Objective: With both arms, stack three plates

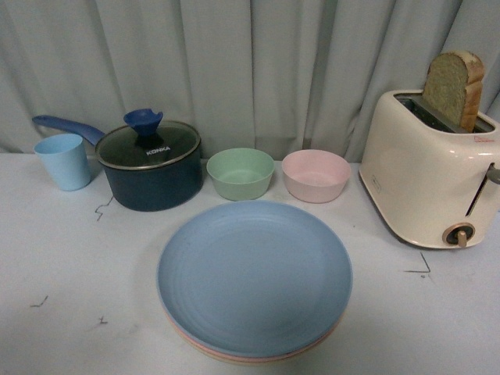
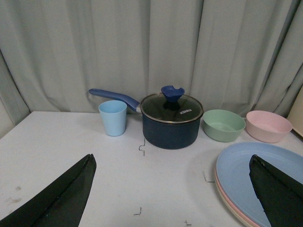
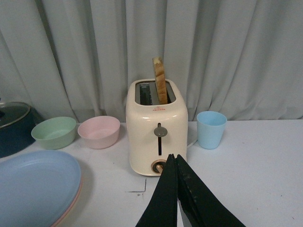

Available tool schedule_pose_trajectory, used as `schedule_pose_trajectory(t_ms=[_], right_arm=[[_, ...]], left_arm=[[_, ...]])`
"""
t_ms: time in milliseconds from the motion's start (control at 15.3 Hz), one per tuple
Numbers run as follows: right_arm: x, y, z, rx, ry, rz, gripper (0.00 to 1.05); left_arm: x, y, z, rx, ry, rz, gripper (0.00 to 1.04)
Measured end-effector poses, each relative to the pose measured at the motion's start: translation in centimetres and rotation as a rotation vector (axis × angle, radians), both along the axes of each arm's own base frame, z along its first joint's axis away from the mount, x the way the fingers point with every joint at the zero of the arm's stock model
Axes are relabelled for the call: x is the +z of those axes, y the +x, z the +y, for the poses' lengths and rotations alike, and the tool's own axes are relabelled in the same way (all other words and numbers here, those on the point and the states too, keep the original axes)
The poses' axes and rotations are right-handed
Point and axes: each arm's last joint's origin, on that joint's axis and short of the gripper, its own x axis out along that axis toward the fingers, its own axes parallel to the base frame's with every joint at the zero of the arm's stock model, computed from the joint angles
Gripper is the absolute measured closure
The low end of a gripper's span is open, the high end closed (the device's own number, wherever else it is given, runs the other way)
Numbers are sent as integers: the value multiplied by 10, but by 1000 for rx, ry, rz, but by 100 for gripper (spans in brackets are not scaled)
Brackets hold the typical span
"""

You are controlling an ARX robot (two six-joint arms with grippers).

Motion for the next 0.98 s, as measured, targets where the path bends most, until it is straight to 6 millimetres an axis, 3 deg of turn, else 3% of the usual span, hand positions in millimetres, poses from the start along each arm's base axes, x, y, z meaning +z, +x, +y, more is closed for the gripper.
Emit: schedule_pose_trajectory(t_ms=[784,850,980], right_arm=[[-3,-15,0,1,-2,6,103],[-4,-15,0,2,-2,10,100],[-4,-15,0,2,-2,10,73]], left_arm=[[0,0,0,0,0,0,7],[0,0,0,0,0,0,7],[0,0,0,0,0,0,7]])
